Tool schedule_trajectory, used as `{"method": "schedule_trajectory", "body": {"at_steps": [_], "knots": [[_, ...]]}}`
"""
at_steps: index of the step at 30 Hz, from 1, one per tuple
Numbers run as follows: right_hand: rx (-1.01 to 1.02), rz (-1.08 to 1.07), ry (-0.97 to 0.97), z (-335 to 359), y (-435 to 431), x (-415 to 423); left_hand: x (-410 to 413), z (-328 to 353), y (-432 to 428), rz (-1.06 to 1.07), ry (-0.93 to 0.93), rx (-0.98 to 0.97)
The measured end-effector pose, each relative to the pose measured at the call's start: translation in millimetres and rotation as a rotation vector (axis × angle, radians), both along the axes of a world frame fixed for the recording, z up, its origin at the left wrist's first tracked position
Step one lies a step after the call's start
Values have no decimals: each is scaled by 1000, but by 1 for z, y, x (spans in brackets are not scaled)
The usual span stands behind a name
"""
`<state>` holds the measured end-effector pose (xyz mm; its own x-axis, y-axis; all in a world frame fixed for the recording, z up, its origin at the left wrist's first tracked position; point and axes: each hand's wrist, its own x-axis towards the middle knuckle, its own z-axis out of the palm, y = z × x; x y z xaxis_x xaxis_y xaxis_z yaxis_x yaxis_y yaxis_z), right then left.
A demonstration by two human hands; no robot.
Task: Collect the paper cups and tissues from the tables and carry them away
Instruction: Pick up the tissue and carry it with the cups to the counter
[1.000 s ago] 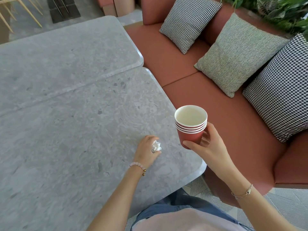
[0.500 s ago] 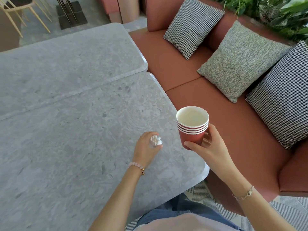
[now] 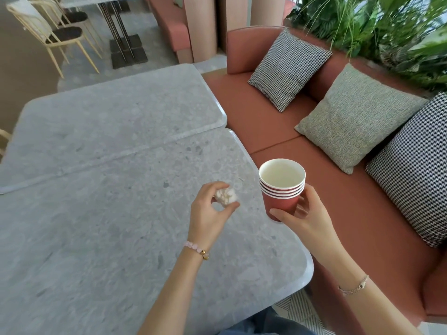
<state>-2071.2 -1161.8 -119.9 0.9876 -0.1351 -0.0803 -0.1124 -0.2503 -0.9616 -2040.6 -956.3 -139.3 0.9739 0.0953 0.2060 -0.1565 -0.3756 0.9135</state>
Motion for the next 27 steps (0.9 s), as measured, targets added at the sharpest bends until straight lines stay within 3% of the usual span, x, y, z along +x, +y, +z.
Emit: {"method": "schedule_trajectory", "body": {"at_steps": [10,27], "knots": [[-1,53,-39,9,9,4,-11,28,10,104,-15,-82],[130,621,-72,21,4,14,-124,57,-27,660,-45,-71]]}}
